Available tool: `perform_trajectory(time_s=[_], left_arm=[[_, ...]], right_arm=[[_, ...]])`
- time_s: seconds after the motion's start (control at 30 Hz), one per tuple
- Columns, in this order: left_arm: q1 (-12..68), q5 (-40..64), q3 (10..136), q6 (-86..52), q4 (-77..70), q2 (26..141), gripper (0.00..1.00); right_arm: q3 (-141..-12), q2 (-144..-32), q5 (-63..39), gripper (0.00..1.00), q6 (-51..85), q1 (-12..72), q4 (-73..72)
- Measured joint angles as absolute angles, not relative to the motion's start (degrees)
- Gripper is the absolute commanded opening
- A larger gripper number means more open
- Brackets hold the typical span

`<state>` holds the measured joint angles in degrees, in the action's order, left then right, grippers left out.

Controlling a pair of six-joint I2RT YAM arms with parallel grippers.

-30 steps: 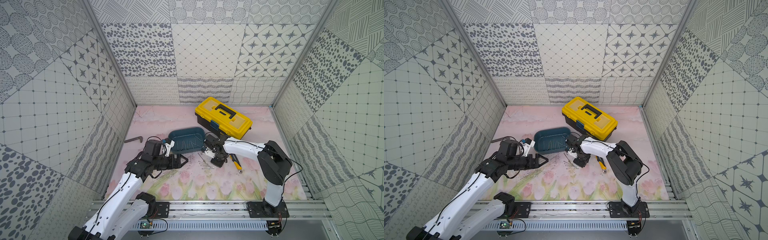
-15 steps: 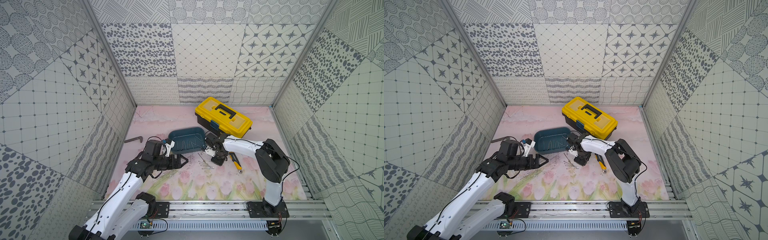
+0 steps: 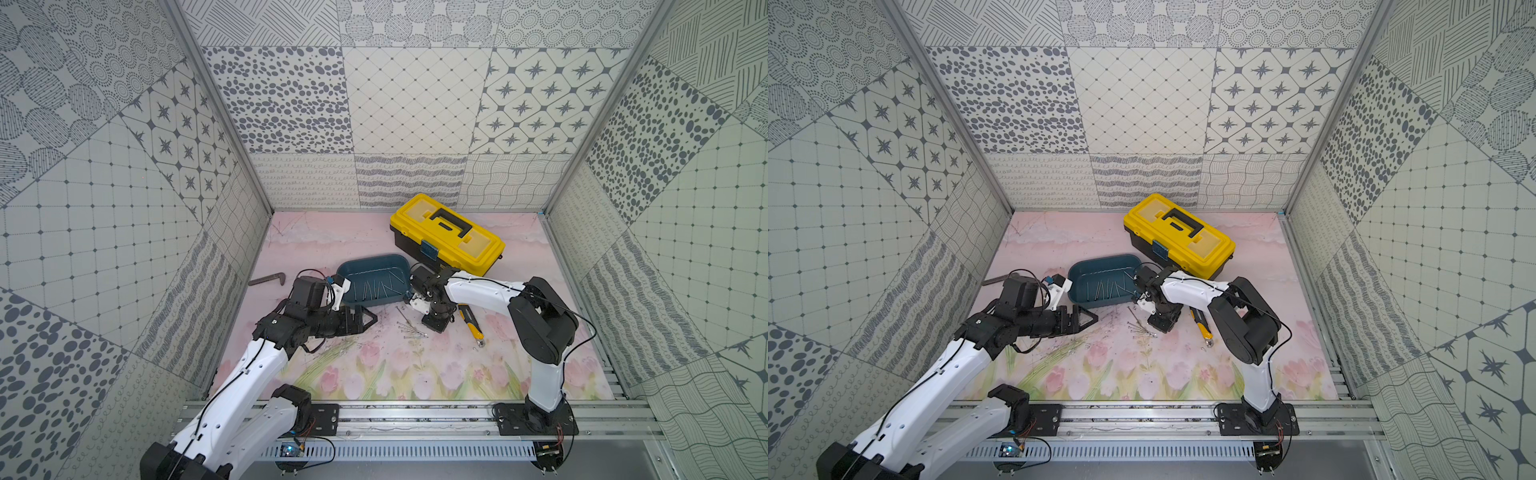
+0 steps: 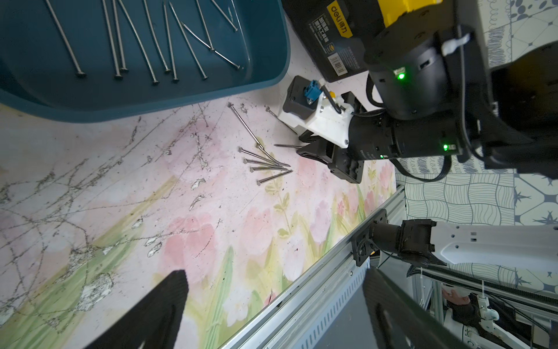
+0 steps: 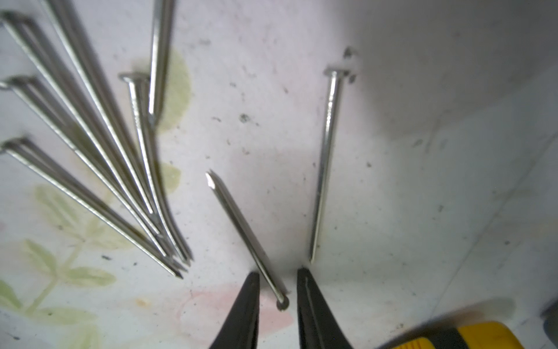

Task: Put the nails on the desktop into the storage box
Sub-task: Pick up the nail from the center of the board.

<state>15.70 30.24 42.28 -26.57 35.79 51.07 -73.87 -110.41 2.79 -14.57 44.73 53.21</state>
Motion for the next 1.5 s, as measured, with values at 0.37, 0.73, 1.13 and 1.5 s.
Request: perform_trajectory(time_s=[0.37, 0.73, 1.13, 1.5], left_arm=[[15.7, 30.22, 42.28, -26.63, 34.72, 50.94, 0.96], [15.7, 30.28, 42.22, -28.67, 33.01, 49.08, 0.97], [15.68, 31.11, 42.76, -36.16, 27.35, 46.63, 0.99], [15.68, 35.55, 47.05, -43.57, 20.58, 47.57, 0.99]], right_arm=[[-68.1, -106.32, 7.77, 0.0, -13.67, 47.79, 47.46], [-65.36, -98.8, 3.01, 0.0, -9.63, 48.18, 47.75], [-69.67, -90.74, -9.39, 0.0, -0.27, 48.18, 47.72], [-73.36, -85.06, -24.71, 0.0, 14.52, 48.14, 39.9]])
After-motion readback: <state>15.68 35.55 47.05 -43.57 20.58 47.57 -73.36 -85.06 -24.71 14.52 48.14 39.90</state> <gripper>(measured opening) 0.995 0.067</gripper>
